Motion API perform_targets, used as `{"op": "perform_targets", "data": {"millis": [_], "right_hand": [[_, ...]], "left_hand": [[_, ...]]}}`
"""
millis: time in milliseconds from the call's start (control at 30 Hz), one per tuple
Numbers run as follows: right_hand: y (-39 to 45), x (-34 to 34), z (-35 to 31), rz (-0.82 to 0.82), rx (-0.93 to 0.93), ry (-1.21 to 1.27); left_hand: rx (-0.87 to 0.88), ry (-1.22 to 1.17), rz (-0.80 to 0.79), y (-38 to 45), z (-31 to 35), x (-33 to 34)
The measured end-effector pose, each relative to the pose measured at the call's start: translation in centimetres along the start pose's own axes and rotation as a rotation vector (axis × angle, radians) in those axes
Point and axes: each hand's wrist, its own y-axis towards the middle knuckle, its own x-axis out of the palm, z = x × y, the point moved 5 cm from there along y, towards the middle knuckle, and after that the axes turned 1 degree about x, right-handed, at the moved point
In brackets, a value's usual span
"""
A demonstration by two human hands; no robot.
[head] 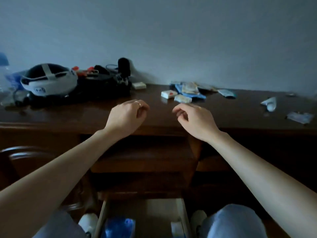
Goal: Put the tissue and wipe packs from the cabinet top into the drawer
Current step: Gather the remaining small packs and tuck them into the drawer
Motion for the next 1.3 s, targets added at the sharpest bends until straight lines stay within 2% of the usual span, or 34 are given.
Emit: {"op": "perform_targets", "data": {"millis": [133, 333, 533, 667, 933, 1067, 1133, 1300], "right_hand": [[5.0, 3.2, 4.5, -0.243, 0.147, -0.115], [10.4, 8.4, 11.7, -0.368, 0.316, -0.258], [14.6, 10.8, 15.7, -0.382, 0.304, -0.26], [15.8, 12.3, 16.7, -0.259, 0.277, -0.26], [16.6, 12.0, 16.2, -0.185, 0.232, -0.31], [19.6, 12.3, 13.2, -0.105, 0.211, -0.203], [21.4, 13.8, 11.5, -0.13, 0.224, -0.141], [24.7, 17.8, 11.2, -0.239, 0.175, -0.114]], "left_hand": [[-0.071, 0.0, -0.113, 5.1, -1.8, 3.3], [-0.103, -0.022, -0.269, 11.6, -3.1, 11.1], [-0.082, -0.015, -0.345, 19.0, -3.5, 18.5], [-0.135, -0.041, -0.471, 20.3, -4.2, 23.7], [-0.239, -0.024, -0.334, 21.2, -5.8, 23.3], [-0.395, -0.04, -0.175, 22.3, -9.9, 20.3], [-0.439, 0.009, -0.12, 23.1, -12.4, 18.9], [-0.409, 0.025, -0.19, 25.4, -17.0, 18.7]]}}
